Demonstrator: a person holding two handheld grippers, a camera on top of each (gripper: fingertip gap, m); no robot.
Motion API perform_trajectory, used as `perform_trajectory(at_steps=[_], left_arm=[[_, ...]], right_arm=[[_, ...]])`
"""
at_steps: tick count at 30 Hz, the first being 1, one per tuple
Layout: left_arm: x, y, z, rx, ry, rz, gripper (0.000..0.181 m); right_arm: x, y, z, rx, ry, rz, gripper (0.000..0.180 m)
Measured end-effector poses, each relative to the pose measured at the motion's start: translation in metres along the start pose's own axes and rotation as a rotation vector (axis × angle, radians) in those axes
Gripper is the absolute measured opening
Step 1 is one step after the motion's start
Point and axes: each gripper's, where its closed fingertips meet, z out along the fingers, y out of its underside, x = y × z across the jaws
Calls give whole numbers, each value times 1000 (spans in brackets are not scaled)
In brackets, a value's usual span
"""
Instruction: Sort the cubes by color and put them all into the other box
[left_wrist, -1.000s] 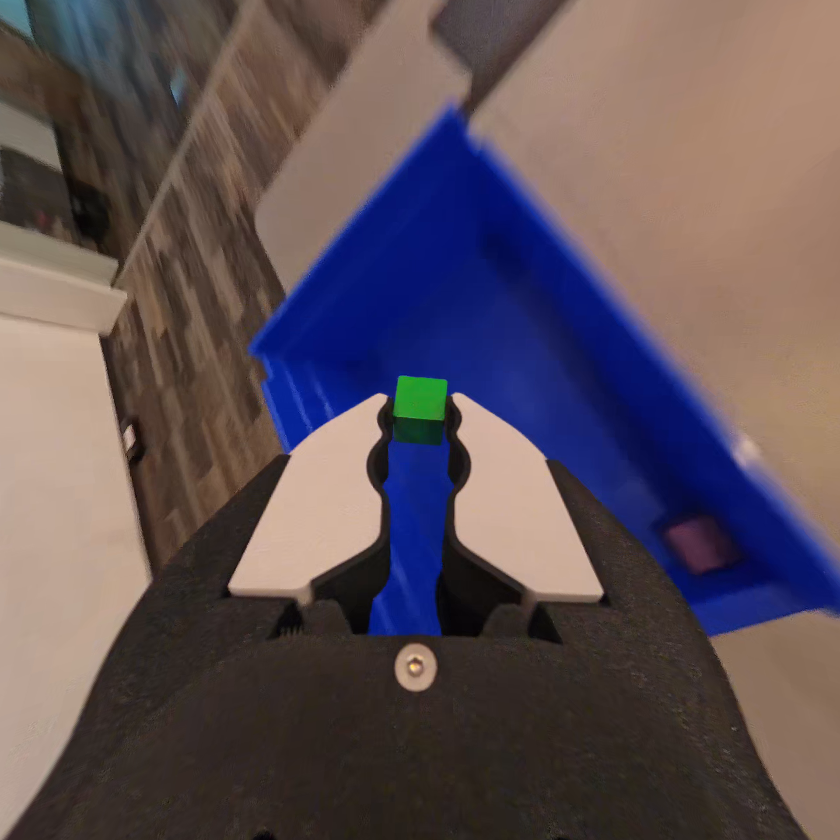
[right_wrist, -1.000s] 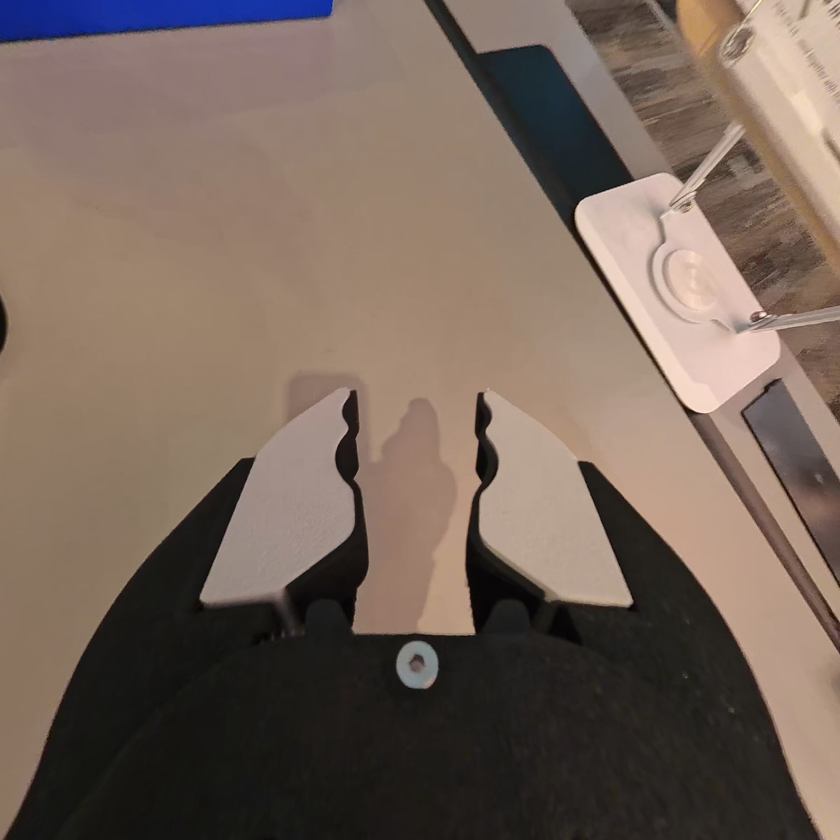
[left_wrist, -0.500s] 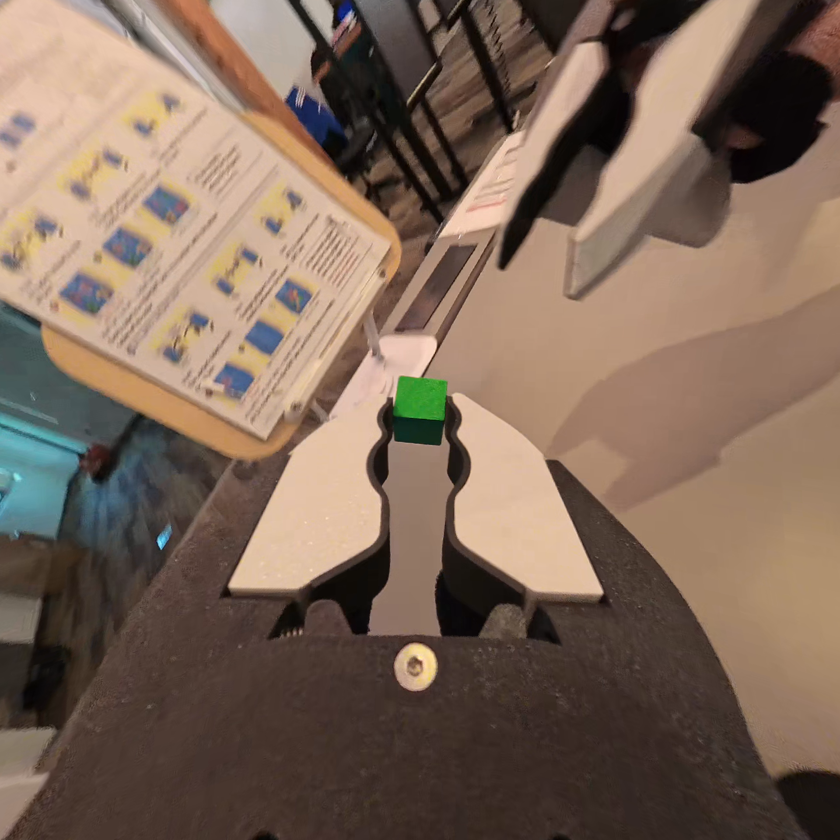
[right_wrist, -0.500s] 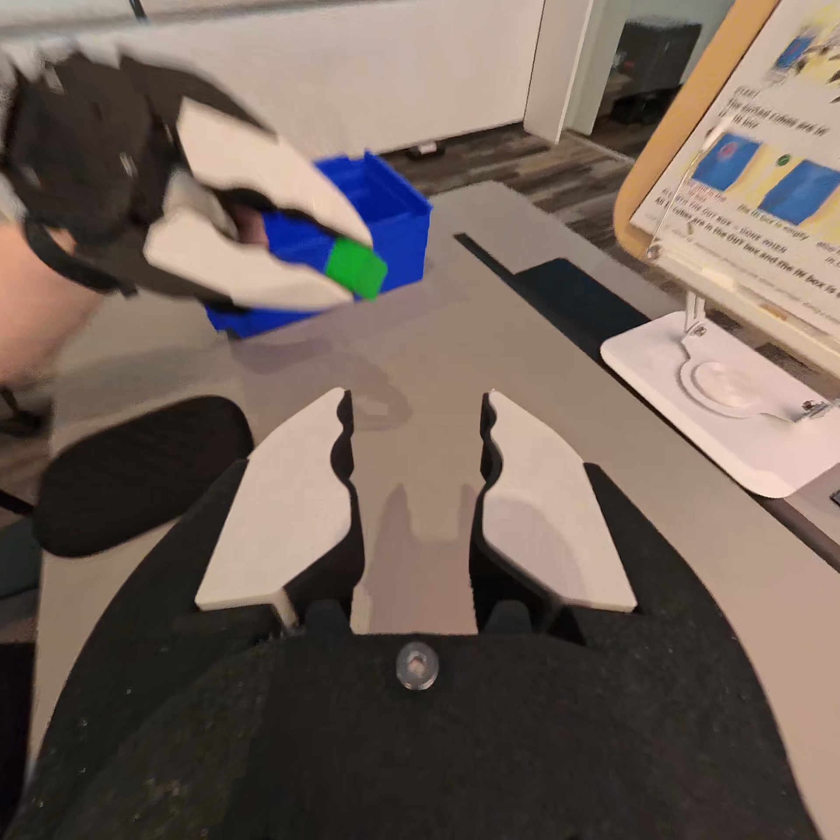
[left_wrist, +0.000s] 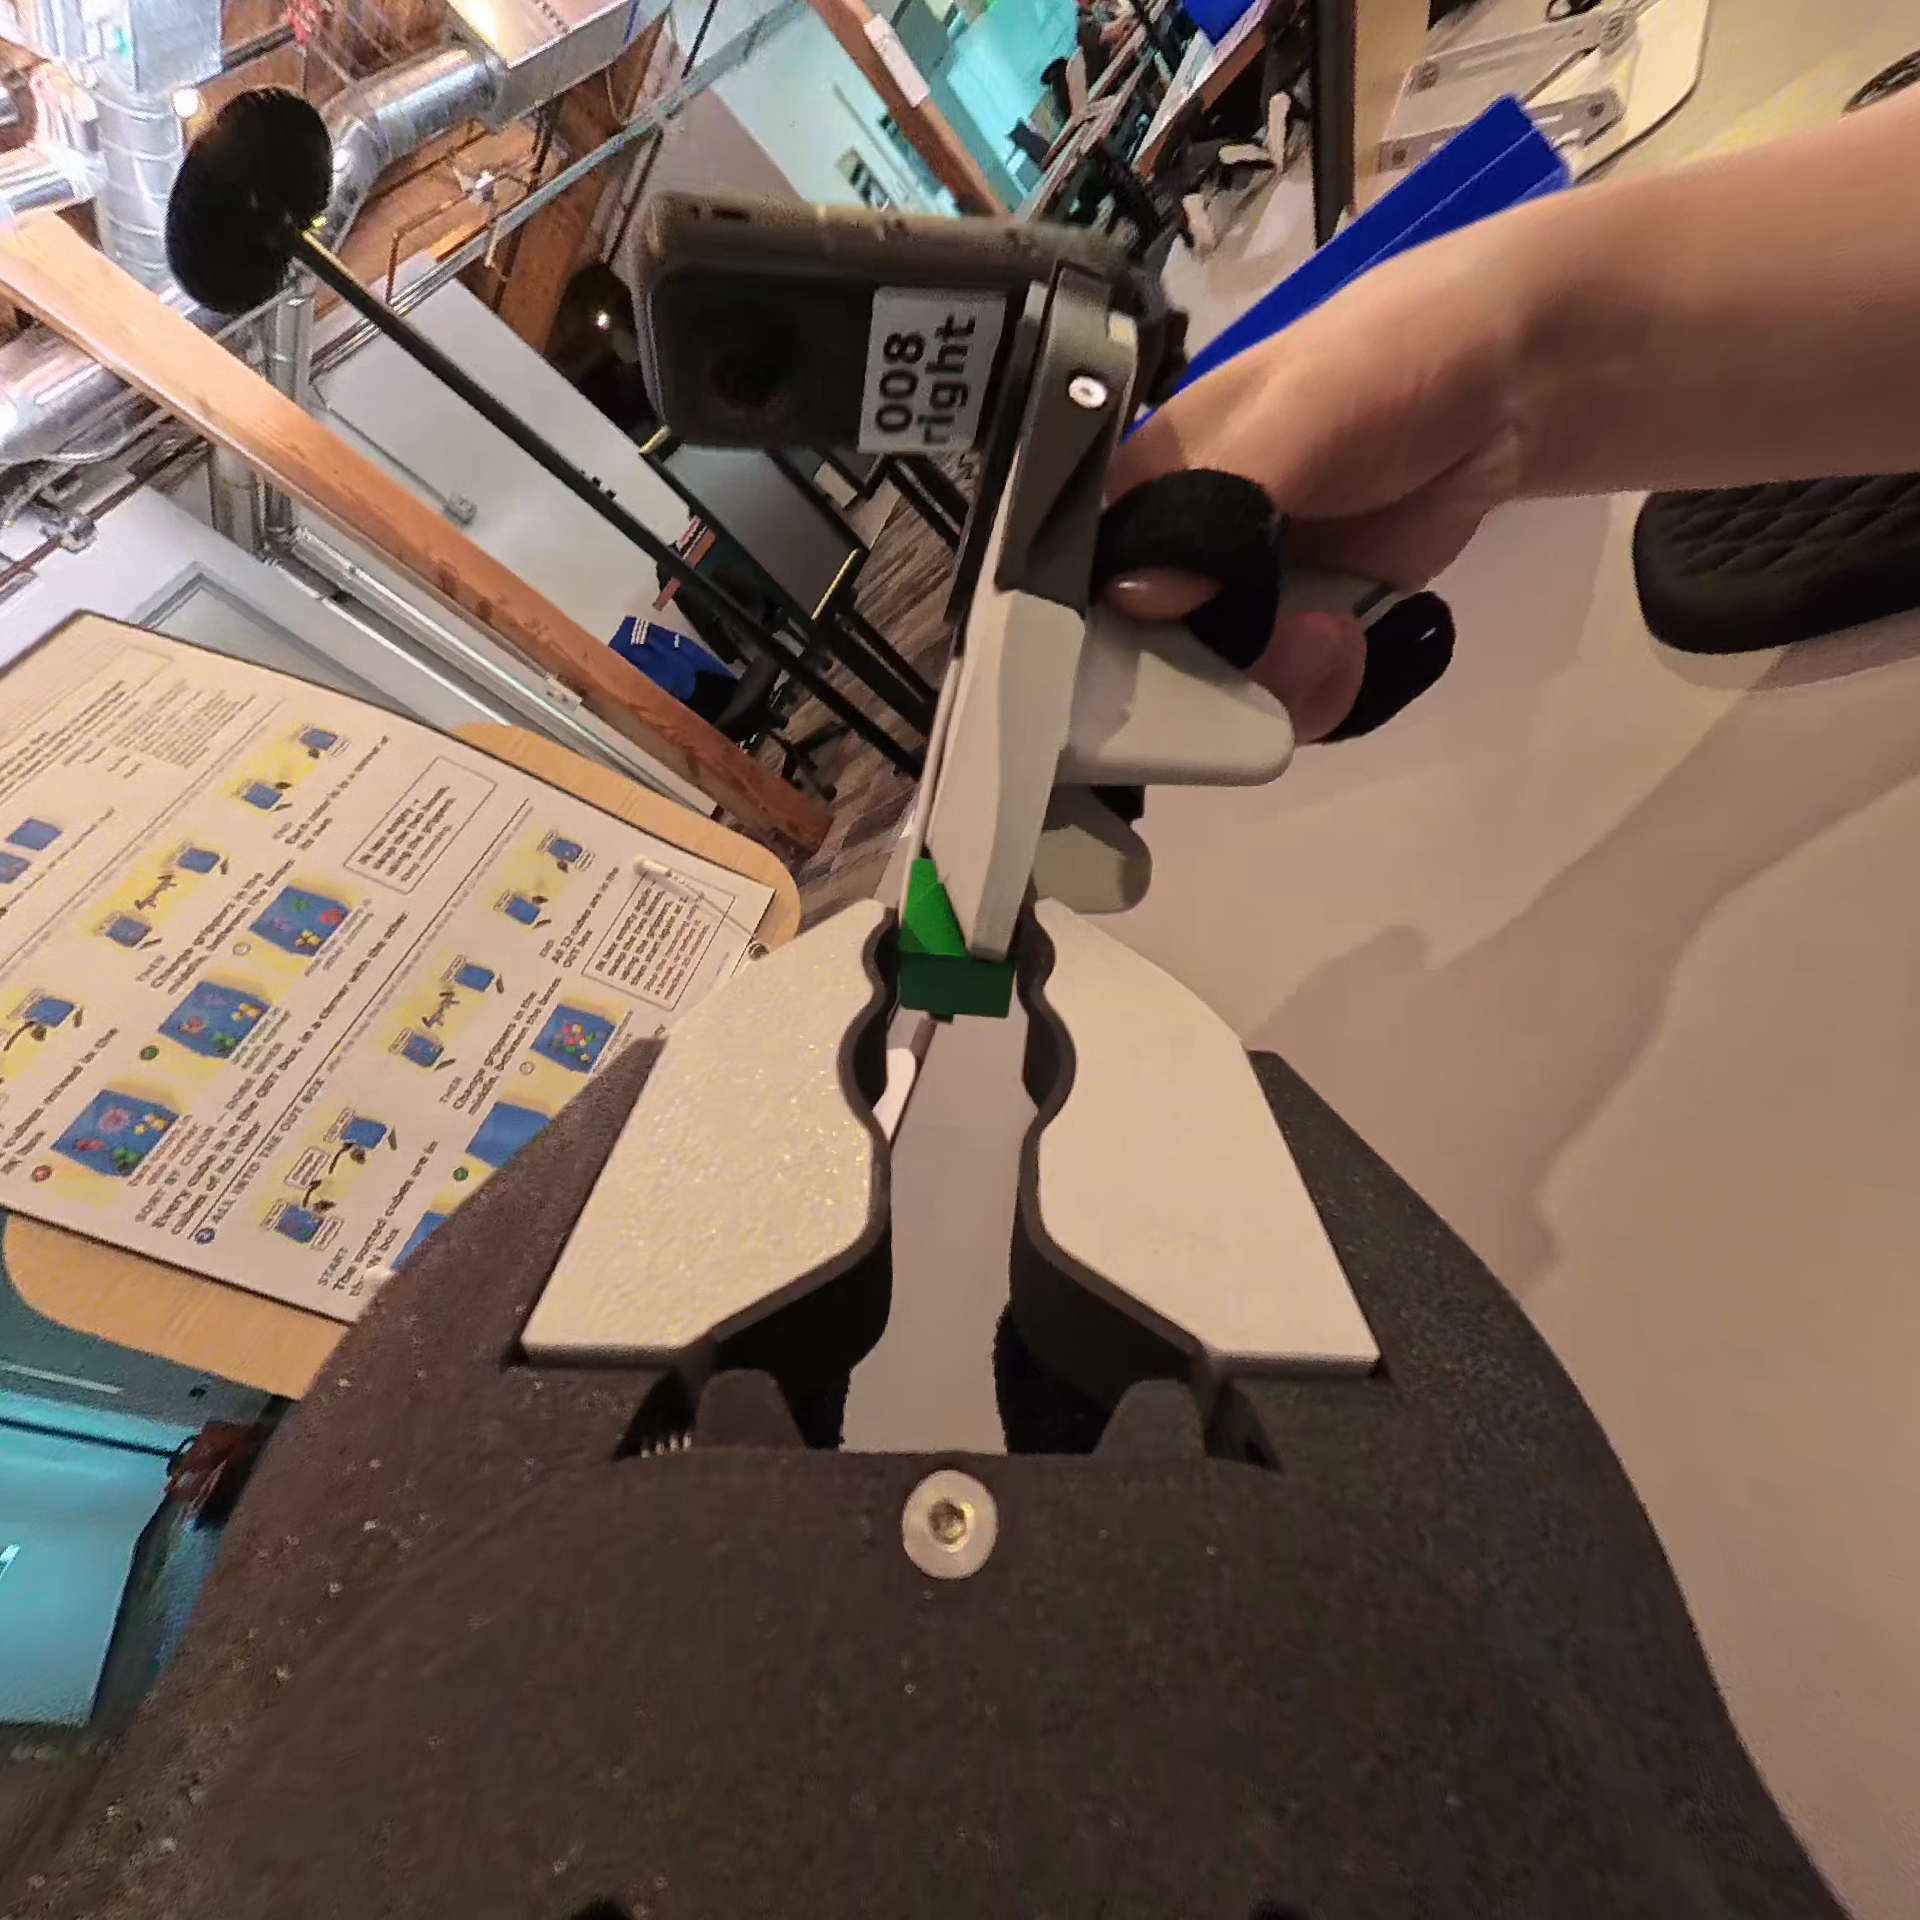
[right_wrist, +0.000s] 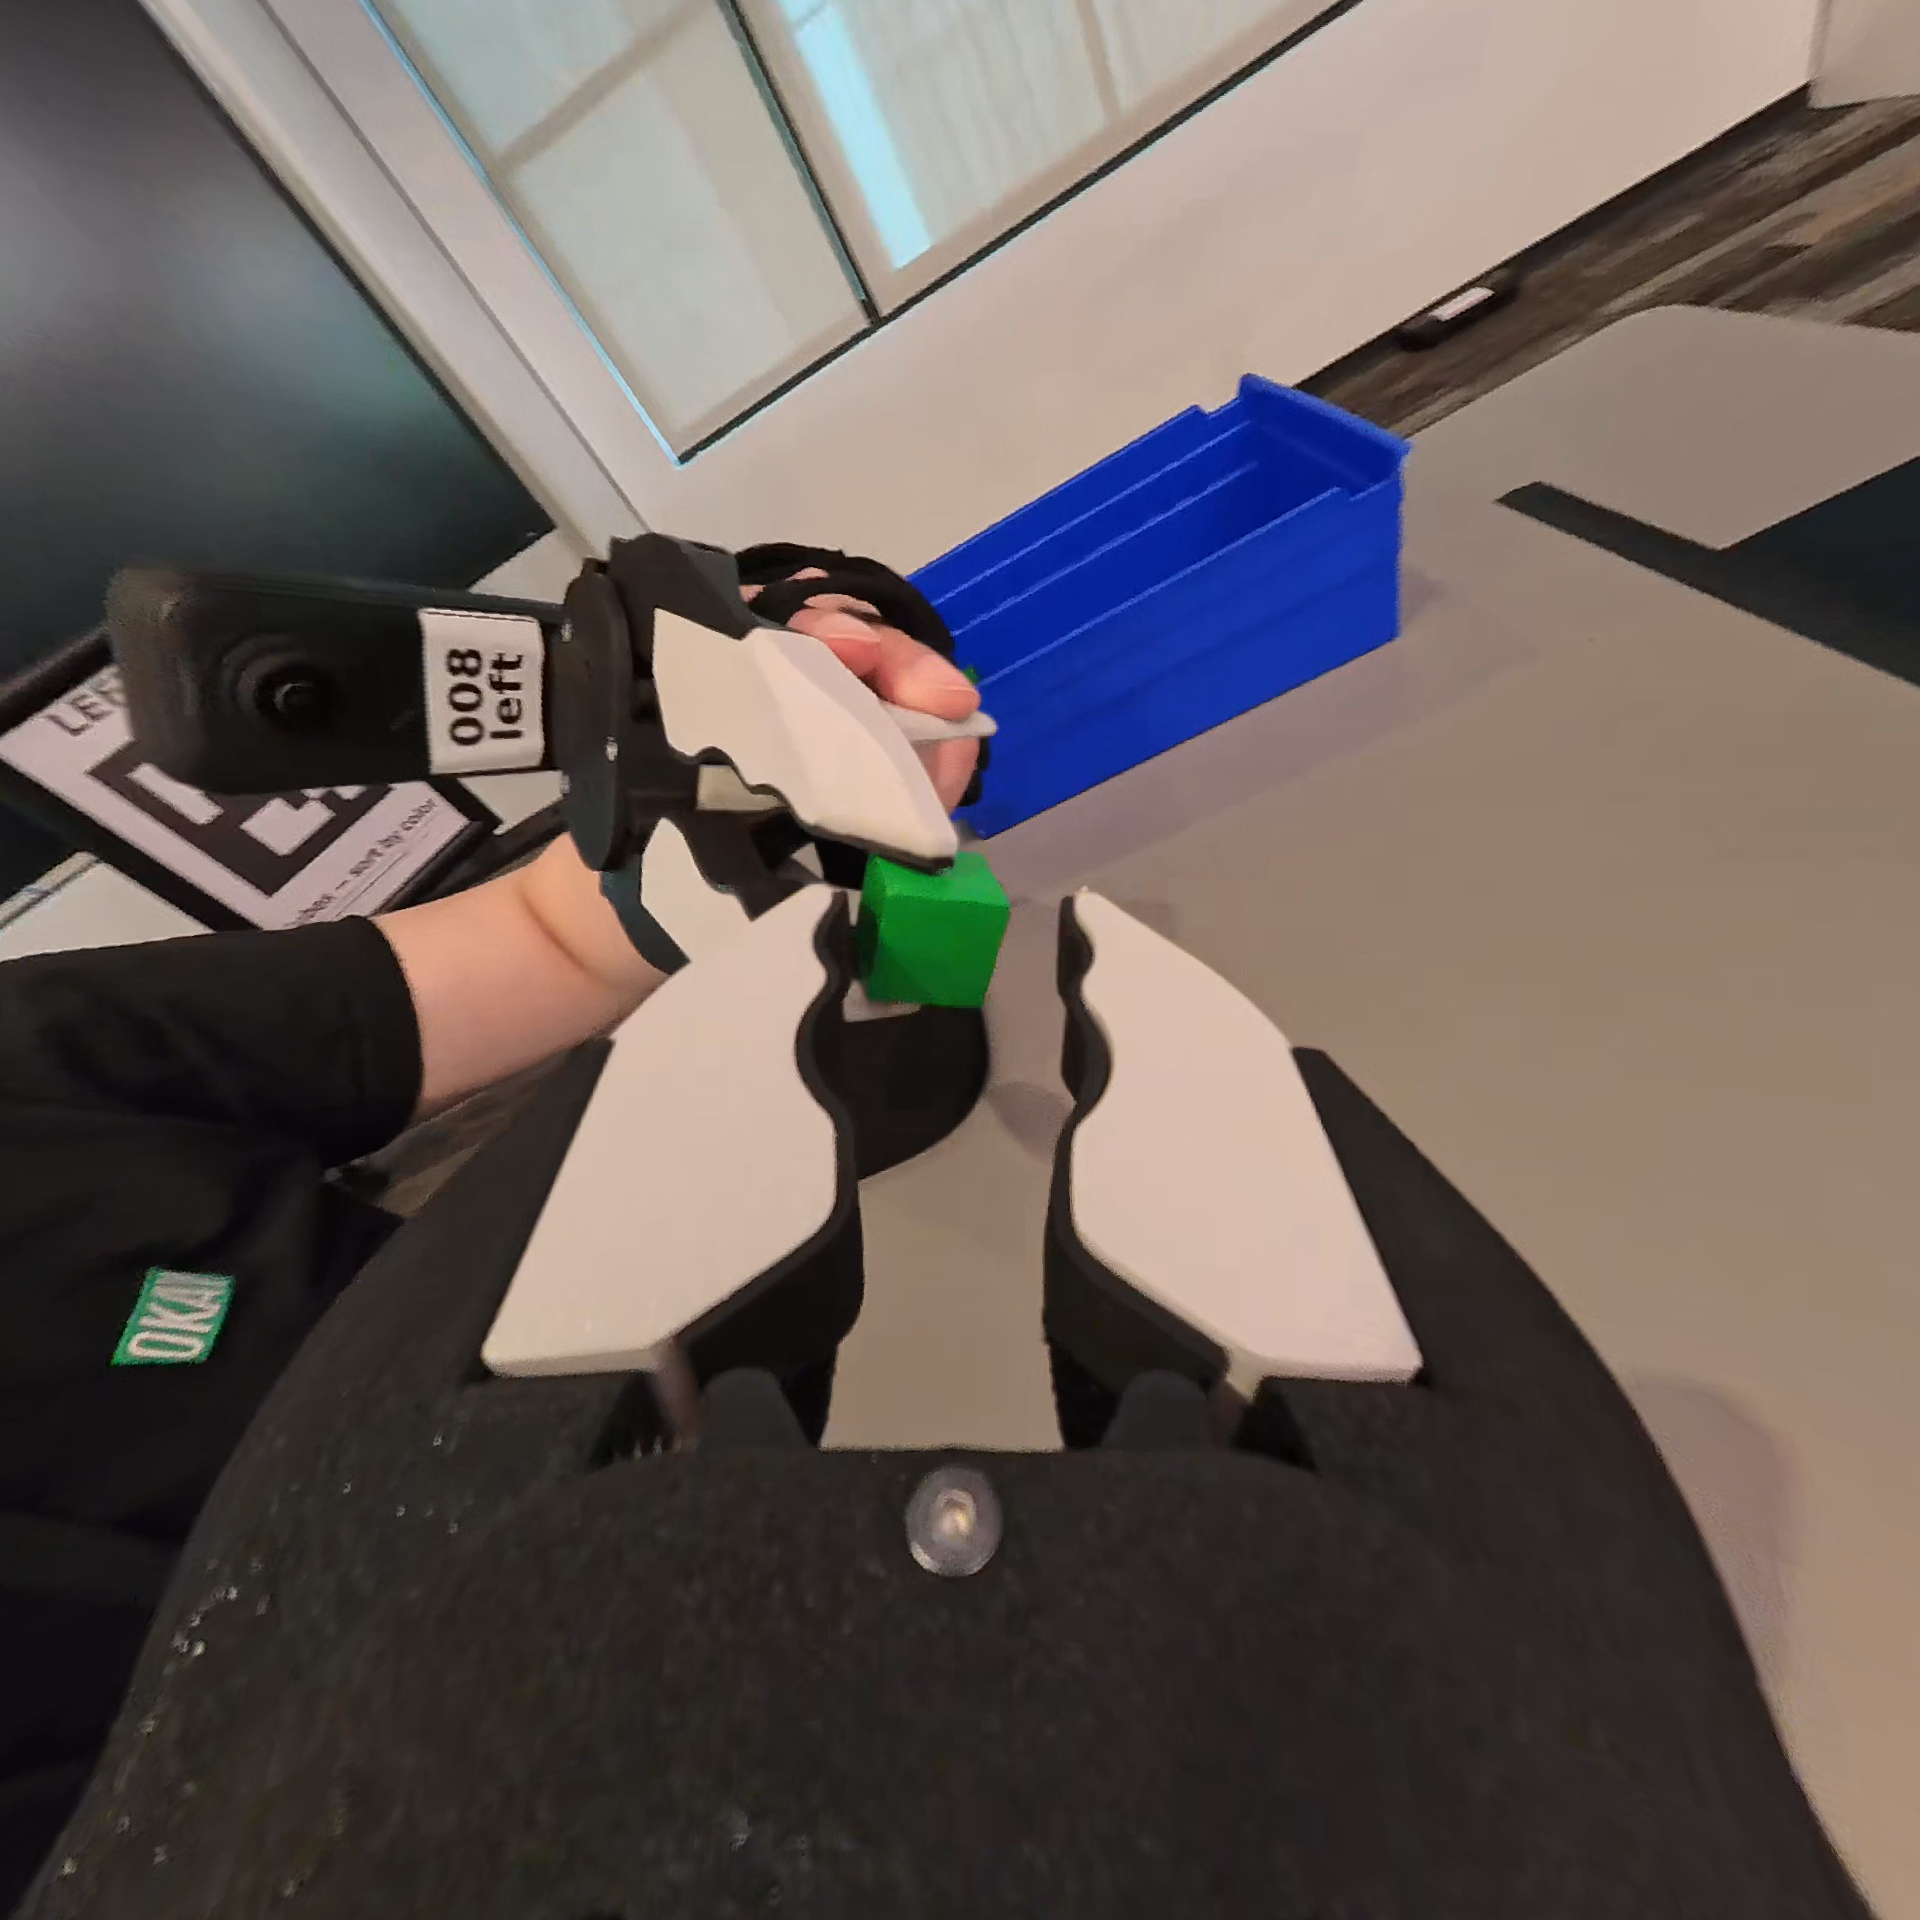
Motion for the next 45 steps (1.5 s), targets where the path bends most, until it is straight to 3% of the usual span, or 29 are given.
perform_trajectory(at_steps=[2, 7, 14, 21, 26, 30, 36, 41, 45], left_arm=[[3, -2, -1, 11, 14, -5, 21], [6, 9, -2, -21, -5, -42, 22], [6, 64, -24, -188, -75, -171, 43], [-4, 92, -60, -232, -179, -294, 34], [2, 97, -64, -261, -190, -286, 32], [11, 100, -58, -281, -179, -274, 32], [28, 102, -48, -290, -139, -274, 31], [41, 104, -40, -297, -106, -274, 29], [50, 107, -37, -302, -86, -278, 29]], right_arm=[[-7, 2, 3, -5, -53, 9, 26], [-1, 5, 6, -21, -5, -19, 22], [21, 15, 14, -53, 146, -87, 22], [39, 21, 15, -100, 266, -160, 22], [55, 2, -11, -64, 404, -231, 22], [80, -25, -65, 6, 611, -282, 22], [129, -52, -195, 48, 1069, -326, 22], [154, -44, -309, 50, 1367, -249, 22], [163, -11, -399, -103, 1613, -192, 22]])
